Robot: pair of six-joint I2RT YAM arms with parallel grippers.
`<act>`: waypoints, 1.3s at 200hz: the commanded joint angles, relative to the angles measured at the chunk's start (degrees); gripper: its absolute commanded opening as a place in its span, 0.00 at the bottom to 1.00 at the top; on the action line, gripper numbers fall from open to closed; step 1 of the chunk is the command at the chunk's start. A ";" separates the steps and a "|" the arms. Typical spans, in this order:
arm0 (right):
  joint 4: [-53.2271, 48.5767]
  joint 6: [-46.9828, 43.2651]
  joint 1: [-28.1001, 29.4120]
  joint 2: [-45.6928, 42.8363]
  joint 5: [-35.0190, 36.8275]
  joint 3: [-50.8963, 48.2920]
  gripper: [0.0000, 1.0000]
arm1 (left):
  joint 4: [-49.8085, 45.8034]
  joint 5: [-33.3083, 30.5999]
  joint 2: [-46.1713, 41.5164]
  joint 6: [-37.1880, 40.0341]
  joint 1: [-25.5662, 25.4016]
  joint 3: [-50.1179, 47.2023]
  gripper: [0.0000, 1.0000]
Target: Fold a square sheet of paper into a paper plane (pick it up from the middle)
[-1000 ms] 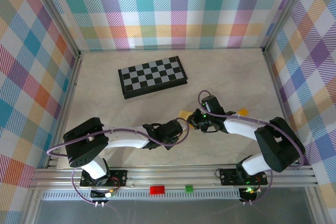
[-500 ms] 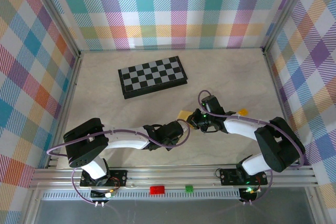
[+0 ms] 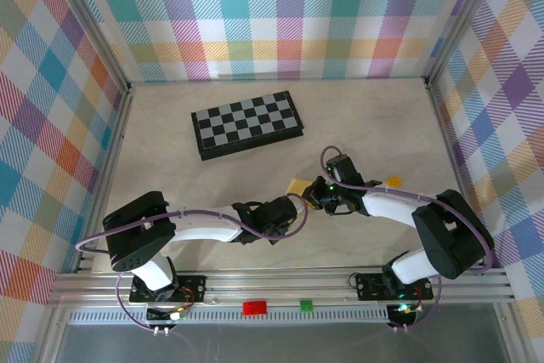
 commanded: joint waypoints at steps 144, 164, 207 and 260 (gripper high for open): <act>0.98 0.46 -0.24 1.20 -1.02 1.13 0.02 | 1.55 -0.70 0.03 1.29 -0.79 0.87 0.20; 1.02 0.57 -0.24 1.15 -0.95 1.04 0.03 | 1.51 -0.69 0.15 1.25 -0.79 0.86 0.16; -1.03 -0.53 -0.24 -0.69 0.40 1.27 0.12 | 0.97 -1.50 0.85 0.84 -0.79 0.77 0.09; -16.10 -5.60 -0.75 -9.69 11.93 2.65 0.26 | 1.73 2.23 0.82 -2.29 -0.03 -0.22 0.05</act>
